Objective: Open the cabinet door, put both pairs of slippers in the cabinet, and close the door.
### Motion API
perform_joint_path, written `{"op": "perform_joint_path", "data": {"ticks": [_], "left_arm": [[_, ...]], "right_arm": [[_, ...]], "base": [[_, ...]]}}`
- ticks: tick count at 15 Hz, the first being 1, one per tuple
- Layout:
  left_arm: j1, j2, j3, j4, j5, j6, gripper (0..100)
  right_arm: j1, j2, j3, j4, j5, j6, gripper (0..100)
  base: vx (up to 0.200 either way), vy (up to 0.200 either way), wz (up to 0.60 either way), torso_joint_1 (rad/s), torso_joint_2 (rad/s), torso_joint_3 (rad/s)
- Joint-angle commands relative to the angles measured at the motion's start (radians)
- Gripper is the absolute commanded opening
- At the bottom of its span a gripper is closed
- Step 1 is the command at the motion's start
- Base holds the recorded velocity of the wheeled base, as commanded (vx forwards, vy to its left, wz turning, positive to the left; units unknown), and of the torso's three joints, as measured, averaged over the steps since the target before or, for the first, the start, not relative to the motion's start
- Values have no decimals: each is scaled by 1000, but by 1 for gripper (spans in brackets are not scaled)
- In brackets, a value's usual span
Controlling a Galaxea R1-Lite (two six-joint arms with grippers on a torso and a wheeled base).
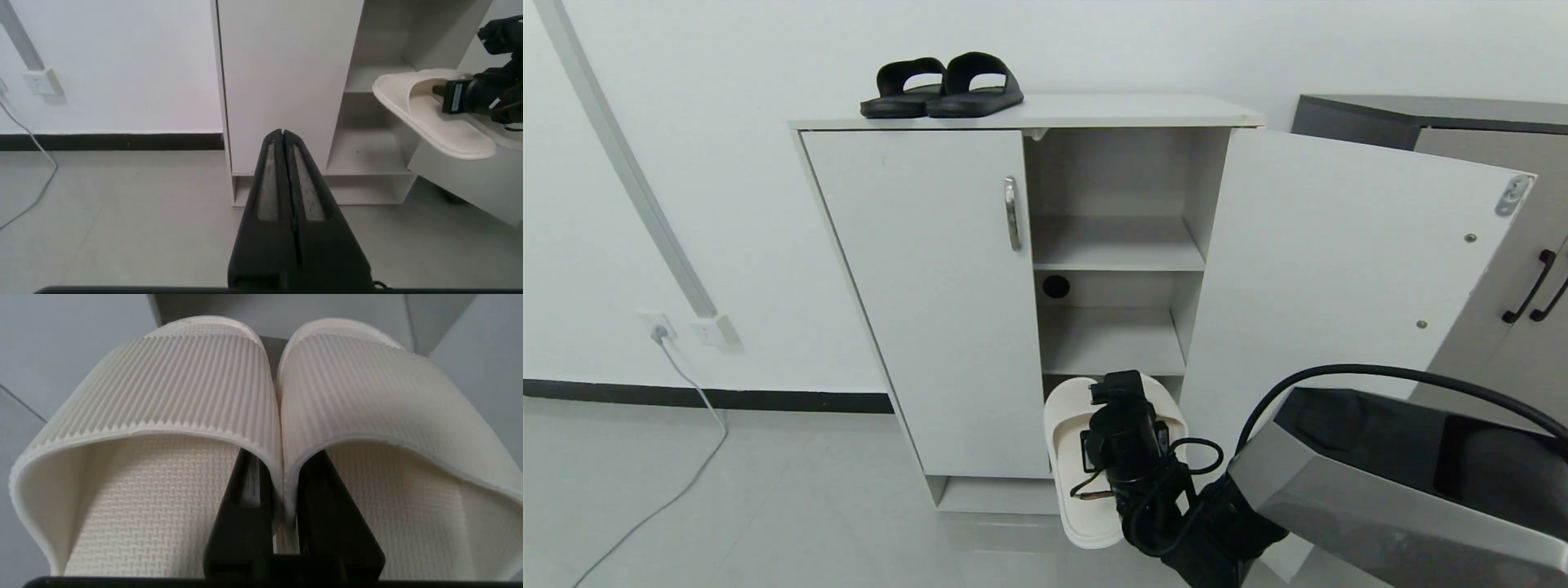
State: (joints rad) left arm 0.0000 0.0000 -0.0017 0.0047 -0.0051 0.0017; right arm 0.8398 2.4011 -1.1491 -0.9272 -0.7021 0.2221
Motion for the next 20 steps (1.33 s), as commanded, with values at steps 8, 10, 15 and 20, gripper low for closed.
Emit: {"op": "perform_joint_path", "data": {"ticks": [8,10,15,20], "left_arm": [[0,0,0,0,-1,3,0],[0,2,0,0,-1,3,0],[0,2,0,0,-1,1,0],[0,2,0,0,-1,1,0]], "right_arm": [[-10,21,-40,-10,-28,-1,0],[-11,7,-40,-70,-60,-49,0],[-19,13,-7,-292,-82,-181,0],[-22,13,-9,-294,-82,-181,0]], "base": [[0,0,0,4,2,-196],[0,0,0,10,2,-203],[0,0,0,2,1,-193],[0,0,0,1,1,-33]]}}
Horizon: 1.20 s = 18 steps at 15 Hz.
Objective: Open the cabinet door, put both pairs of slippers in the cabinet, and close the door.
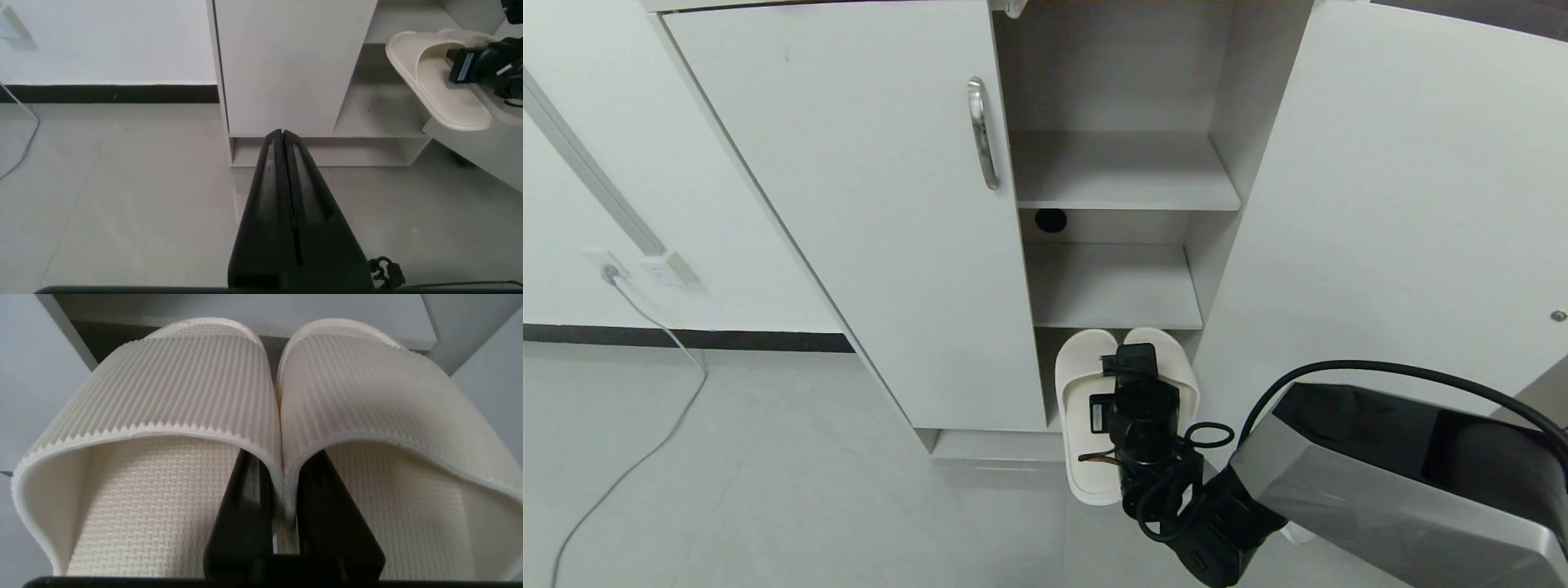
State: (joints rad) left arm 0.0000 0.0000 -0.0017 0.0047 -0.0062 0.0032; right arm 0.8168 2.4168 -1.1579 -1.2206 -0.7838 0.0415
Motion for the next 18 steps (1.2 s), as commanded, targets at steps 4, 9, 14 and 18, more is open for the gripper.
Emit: {"op": "perform_joint_path", "data": {"ticks": [4,9,14,18], "left_arm": [[0,0,0,0,0,0,0],[0,2,0,0,0,0,0],[0,2,0,0,0,0,0],[0,2,0,0,0,0,0]], "right_arm": [[1,-15,0,-34,0,-25,0],[-1,-1,1,-42,0,-31,0],[-18,30,-80,7,5,-32,0],[-59,99,-289,142,8,-31,0]], "base": [[200,0,0,1,-4,1],[200,0,0,-2,3,3],[120,0,0,1,1,2],[0,0,0,0,0,0]]}}
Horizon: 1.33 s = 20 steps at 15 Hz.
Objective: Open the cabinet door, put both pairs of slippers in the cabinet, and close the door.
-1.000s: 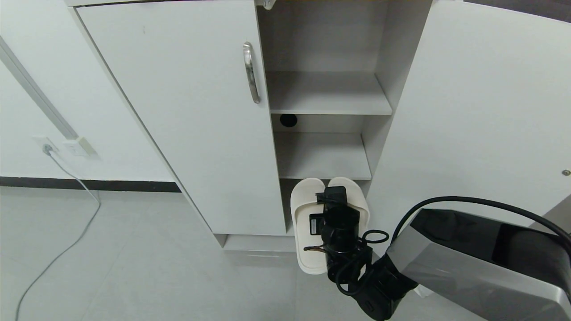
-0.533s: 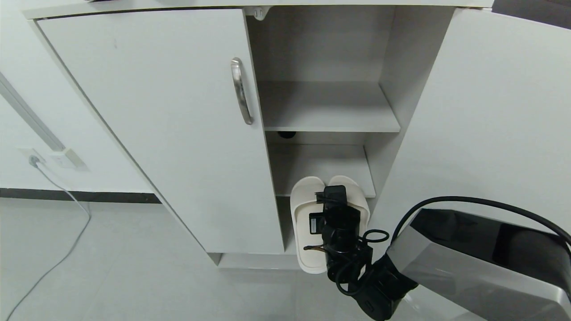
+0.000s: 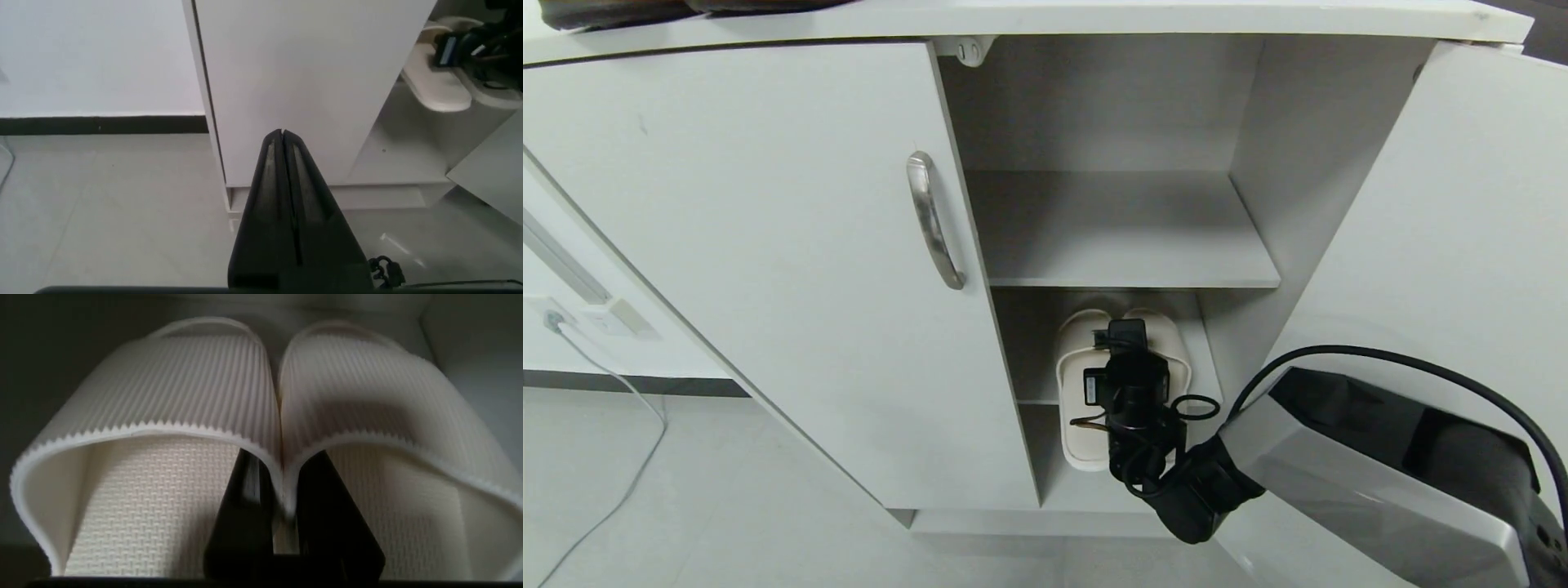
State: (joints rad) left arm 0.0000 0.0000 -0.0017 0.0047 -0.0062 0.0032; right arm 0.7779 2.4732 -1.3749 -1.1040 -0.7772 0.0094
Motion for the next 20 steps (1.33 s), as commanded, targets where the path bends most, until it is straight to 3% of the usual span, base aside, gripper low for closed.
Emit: {"op": "perform_joint_path", "data": {"ticks": [1,13,19,20], "left_arm": [[0,2,0,0,0,0,0],[0,2,0,0,0,0,0],[0,0,0,0,2,0,0],[0,0,0,0,2,0,0]], "right_arm": [[-29,56,-113,49,3,1,0],[-114,161,-477,282,49,4,0],[-135,191,-506,305,65,9,0],[-135,191,-506,306,65,9,100]], "base": [[0,0,0,0,0,0],[0,0,0,0,0,0],[0,0,0,0,0,0],[0,0,0,0,0,0]]}}
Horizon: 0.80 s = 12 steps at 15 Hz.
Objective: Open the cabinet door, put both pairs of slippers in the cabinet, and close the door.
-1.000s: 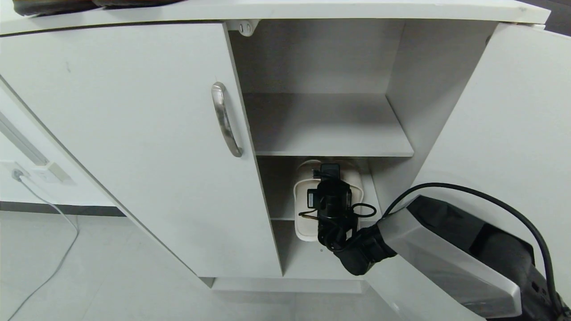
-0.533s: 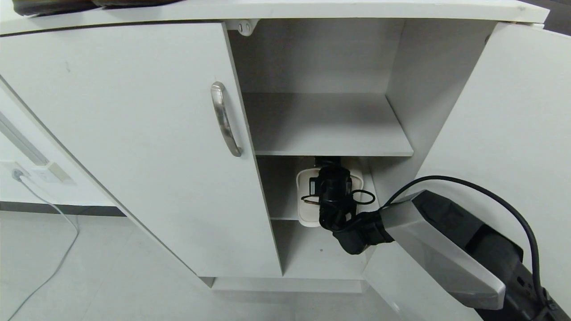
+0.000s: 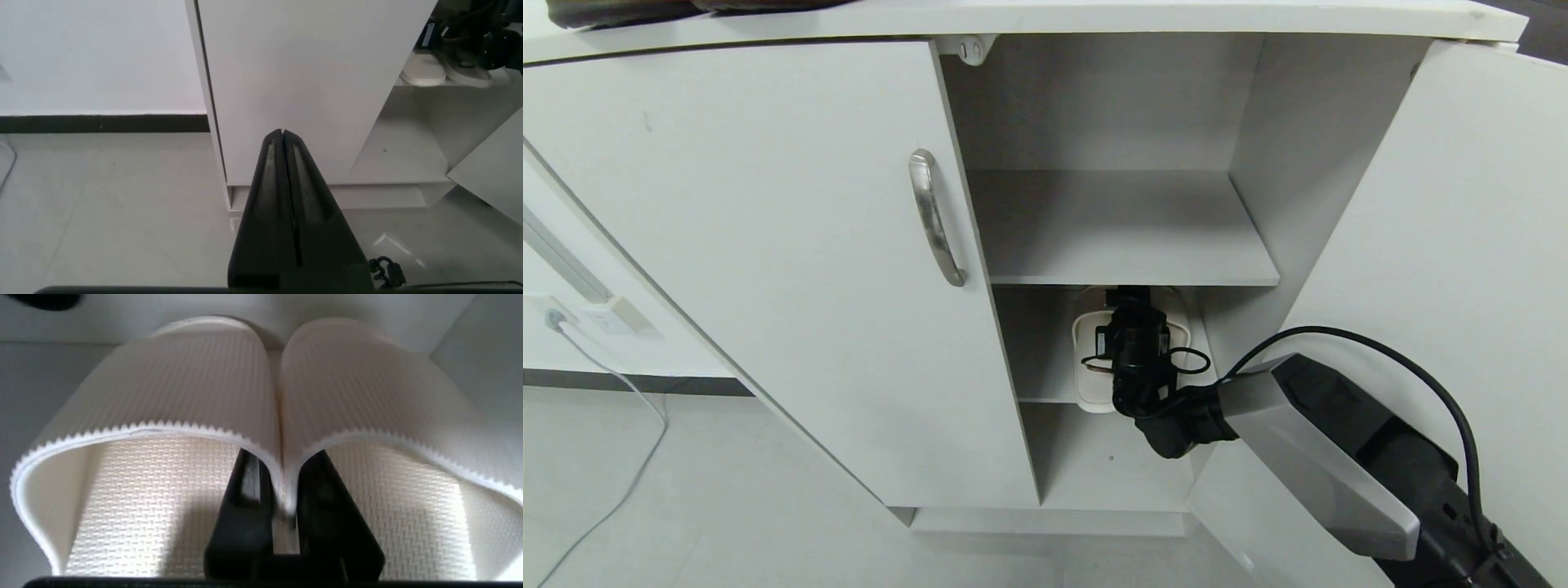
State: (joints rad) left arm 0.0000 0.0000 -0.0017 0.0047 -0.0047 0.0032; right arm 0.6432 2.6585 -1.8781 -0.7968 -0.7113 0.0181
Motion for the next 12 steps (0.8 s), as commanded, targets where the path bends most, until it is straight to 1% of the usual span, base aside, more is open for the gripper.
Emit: {"op": "perform_joint_path", "data": {"ticks": [1,3,4,5,7,8,9,11,12], "left_arm": [[0,2,0,0,-1,0,0],[0,2,0,0,0,0,0],[0,2,0,0,0,0,0],[0,2,0,0,-1,0,0],[0,0,0,0,-1,1,0],[0,2,0,0,-1,1,0],[0,0,0,0,-1,1,0],[0,0,0,0,-1,1,0],[0,0,0,0,-1,3,0]], "right_arm": [[0,8,-3,1,0,0,100],[1,3,13,1,-2,2,100],[6,-5,40,-4,-2,2,100],[10,-28,93,-19,-2,3,100],[26,-88,211,-93,-5,3,100],[36,-124,277,-127,-7,3,100],[59,-192,399,-179,-8,3,100],[104,-287,596,-274,-10,2,100],[125,-319,671,-320,-20,2,100]], "base": [[0,0,0,0,0,0],[0,0,0,0,0,0],[0,0,0,0,0,0],[0,0,0,0,0,0],[0,0,0,0,0,0],[0,0,0,0,0,0],[0,0,0,0,0,0],[0,0,0,0,0,0],[0,0,0,0,0,0]]}}
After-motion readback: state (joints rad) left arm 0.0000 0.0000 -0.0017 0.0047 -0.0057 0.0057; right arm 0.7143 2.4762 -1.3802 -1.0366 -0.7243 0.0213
